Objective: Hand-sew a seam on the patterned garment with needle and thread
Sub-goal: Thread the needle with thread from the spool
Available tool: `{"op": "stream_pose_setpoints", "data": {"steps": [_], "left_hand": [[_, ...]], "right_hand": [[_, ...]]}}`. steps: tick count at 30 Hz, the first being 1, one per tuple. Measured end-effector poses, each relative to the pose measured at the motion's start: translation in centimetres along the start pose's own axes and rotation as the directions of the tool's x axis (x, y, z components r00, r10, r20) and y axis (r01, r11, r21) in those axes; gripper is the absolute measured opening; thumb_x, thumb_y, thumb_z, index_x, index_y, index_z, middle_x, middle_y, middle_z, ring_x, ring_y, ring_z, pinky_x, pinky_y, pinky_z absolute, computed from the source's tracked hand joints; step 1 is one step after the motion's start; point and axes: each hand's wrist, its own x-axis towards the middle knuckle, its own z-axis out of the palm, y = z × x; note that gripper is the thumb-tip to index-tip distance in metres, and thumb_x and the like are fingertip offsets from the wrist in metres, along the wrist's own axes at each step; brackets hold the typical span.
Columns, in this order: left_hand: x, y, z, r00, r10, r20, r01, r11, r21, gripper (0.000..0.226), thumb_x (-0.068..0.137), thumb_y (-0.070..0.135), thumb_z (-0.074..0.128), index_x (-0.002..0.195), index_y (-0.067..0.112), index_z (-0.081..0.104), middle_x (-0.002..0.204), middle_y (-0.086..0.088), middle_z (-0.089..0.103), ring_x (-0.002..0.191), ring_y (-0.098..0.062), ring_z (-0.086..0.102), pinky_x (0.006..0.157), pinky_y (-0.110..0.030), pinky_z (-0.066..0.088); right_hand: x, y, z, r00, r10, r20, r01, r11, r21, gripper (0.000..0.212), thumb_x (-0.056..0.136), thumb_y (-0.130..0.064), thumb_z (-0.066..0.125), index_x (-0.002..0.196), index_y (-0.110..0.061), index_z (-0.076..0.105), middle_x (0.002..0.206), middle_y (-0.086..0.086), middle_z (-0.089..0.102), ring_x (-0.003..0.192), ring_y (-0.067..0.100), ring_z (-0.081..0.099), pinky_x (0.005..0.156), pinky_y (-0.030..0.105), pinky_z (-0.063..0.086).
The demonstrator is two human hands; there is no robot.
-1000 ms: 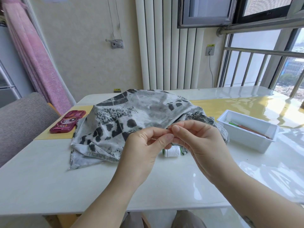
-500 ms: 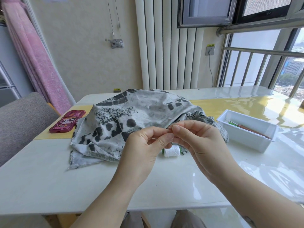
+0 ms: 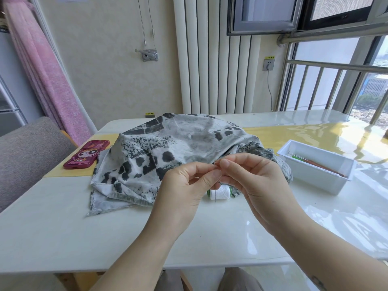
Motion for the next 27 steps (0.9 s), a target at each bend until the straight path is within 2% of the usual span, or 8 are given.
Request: {"op": "stream_pose_setpoints", "data": {"steps": [9, 14, 21, 27], "left_hand": [[-0.04, 0.01, -0.08, 1.000, 0.008, 0.003, -0.008, 1.000, 0.001, 0.020, 0.063, 0.046, 0.067, 0.076, 0.034, 0.075, 0.066, 0.004, 0.069, 0.068, -0.006, 0.064, 0.073, -0.014, 0.048], [-0.05, 0.15, 0.00, 1.000, 0.007, 0.004, -0.007, 1.000, -0.012, 0.013, 0.066, 0.038, 0.067, 0.073, 0.028, 0.073, 0.064, 0.008, 0.069, 0.065, -0.003, 0.064, 0.068, -0.010, 0.046], [-0.09, 0.04, -0.09, 1.000, 0.003, -0.007, -0.003, 1.000, -0.029, 0.013, 0.065, 0.040, 0.068, 0.072, 0.032, 0.076, 0.068, 0.003, 0.071, 0.067, -0.005, 0.064, 0.071, -0.012, 0.047], [-0.07, 0.01, 0.01, 1.000, 0.007, 0.000, -0.007, 0.999, -0.034, 0.014, 0.063, 0.043, 0.067, 0.073, 0.038, 0.075, 0.066, 0.006, 0.070, 0.067, -0.005, 0.064, 0.071, -0.013, 0.047]], "right_hand": [[0.08, 0.14, 0.09, 1.000, -0.004, -0.011, 0.003, 1.000, -0.024, 0.014, 0.061, -0.023, 0.073, 0.069, -0.012, 0.072, 0.074, 0.011, 0.069, 0.073, 0.023, 0.066, 0.081, 0.039, 0.053], [0.10, 0.22, 0.10, 1.000, 0.001, -0.016, -0.002, 0.999, -0.036, 0.014, 0.061, -0.024, 0.073, 0.070, -0.013, 0.072, 0.075, 0.012, 0.069, 0.075, 0.024, 0.066, 0.086, 0.042, 0.053], [0.05, 0.23, -0.01, 1.000, 0.005, 0.006, -0.005, 1.000, 0.012, 0.011, 0.065, -0.020, 0.072, 0.070, -0.010, 0.071, 0.076, 0.012, 0.070, 0.074, 0.024, 0.066, 0.080, 0.036, 0.053], [0.03, 0.16, 0.02, 1.000, 0.004, 0.010, -0.004, 1.000, 0.016, 0.011, 0.064, -0.020, 0.071, 0.070, -0.011, 0.071, 0.074, 0.011, 0.070, 0.074, 0.022, 0.066, 0.077, 0.033, 0.053]]}}
